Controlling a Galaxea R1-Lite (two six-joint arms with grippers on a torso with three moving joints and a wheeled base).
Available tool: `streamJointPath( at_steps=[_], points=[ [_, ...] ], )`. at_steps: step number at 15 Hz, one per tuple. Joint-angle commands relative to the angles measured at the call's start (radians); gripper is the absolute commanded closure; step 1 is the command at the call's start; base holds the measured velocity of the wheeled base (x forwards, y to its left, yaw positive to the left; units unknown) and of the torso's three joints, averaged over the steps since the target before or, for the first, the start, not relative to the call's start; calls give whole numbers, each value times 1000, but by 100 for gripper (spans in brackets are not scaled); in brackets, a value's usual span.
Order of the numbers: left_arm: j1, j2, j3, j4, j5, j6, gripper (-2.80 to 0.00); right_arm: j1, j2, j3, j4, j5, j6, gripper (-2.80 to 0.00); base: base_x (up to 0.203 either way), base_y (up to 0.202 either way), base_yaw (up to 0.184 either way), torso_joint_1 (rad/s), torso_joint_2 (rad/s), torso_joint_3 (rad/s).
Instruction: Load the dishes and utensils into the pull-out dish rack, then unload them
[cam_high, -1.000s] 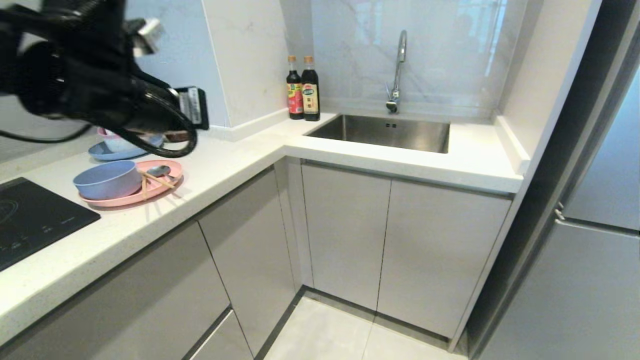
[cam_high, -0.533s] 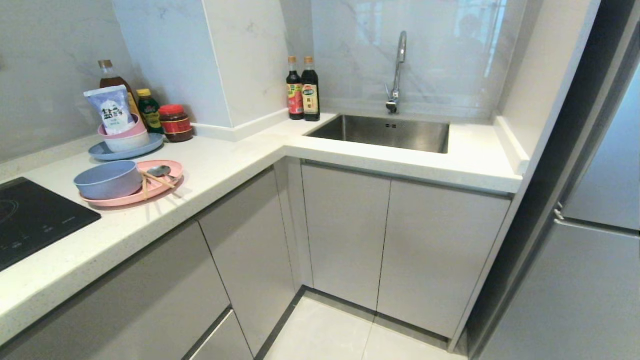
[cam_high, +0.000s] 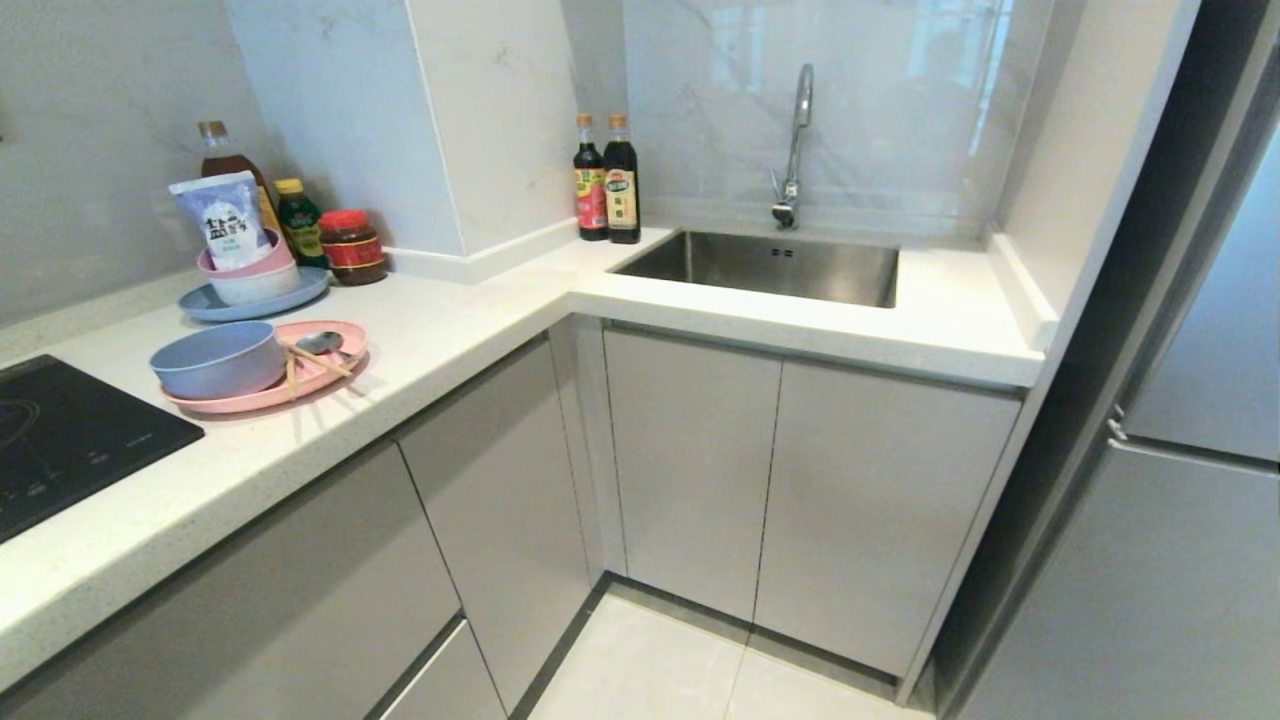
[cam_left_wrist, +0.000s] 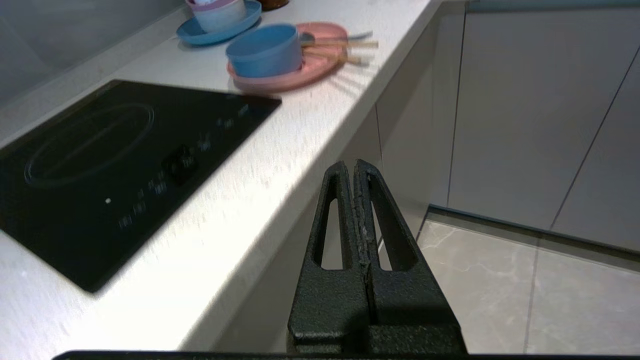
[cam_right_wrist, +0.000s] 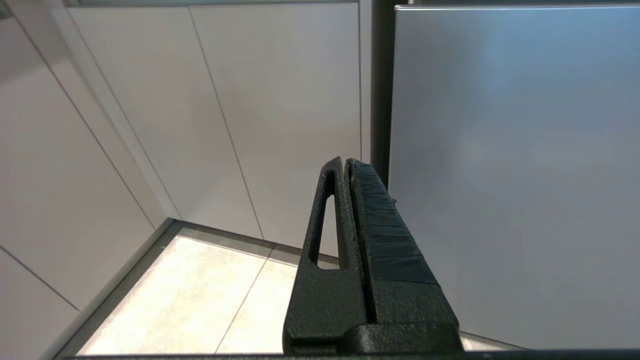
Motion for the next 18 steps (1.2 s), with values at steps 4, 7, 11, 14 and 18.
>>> streamJointPath(
  at_steps=[4,7,11,14,18],
  points=[
    [18,-391,443,-195,-7,-83,0,0,-4,0,-1,0,0,0,0,0,0,0,0,0],
    [19,-393,657,-433,-17,-162,0,0,-4,0,-1,0,0,0,0,0,0,0,0,0],
    [19,-394,784,-605,-95,-203,0,0,-4,0,-1,0,0,0,0,0,0,0,0,0],
    [19,-392,779,-463,-148,-214,0,-1,-4,0,-1,0,0,0,0,0,0,0,0,0],
    [19,-392,784,-486,-152,-212,0,0,-4,0,-1,0,0,0,0,0,0,0,0,0]
  ],
)
